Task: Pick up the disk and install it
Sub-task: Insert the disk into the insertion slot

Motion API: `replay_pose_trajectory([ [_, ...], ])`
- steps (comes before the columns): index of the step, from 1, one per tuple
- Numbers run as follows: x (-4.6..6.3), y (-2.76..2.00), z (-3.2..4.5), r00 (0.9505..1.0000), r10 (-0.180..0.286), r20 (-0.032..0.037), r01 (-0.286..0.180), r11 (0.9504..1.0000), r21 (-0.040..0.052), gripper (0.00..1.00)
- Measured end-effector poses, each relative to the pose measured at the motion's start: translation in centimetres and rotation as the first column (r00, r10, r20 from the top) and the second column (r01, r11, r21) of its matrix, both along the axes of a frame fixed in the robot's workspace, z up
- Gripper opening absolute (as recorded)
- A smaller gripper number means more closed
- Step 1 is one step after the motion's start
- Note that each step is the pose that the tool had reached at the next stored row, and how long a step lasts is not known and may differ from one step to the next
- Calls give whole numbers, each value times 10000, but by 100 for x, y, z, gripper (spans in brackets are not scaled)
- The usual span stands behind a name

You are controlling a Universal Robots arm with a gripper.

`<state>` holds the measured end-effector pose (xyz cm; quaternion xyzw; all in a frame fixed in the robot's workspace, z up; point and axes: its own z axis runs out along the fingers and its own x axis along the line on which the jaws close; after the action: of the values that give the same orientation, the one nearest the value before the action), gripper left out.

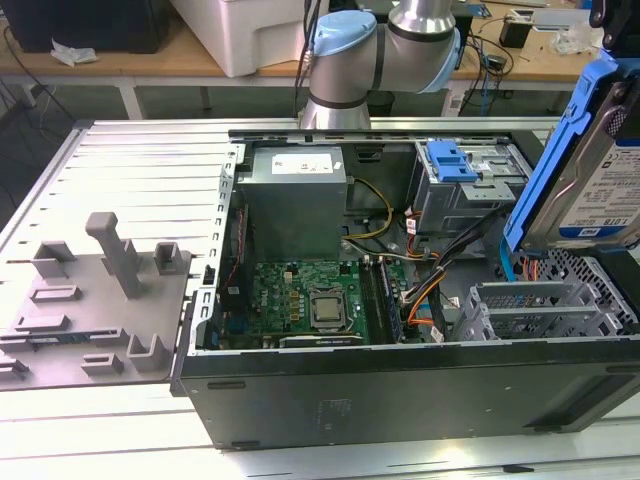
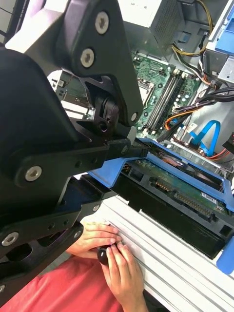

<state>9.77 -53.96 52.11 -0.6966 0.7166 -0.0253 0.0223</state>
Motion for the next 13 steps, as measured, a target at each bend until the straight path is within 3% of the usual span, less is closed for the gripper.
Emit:
replay_pose_trajectory([
  [13, 0, -12, -77, 9988, -493, -4, 493, 9988, 2, 37],
])
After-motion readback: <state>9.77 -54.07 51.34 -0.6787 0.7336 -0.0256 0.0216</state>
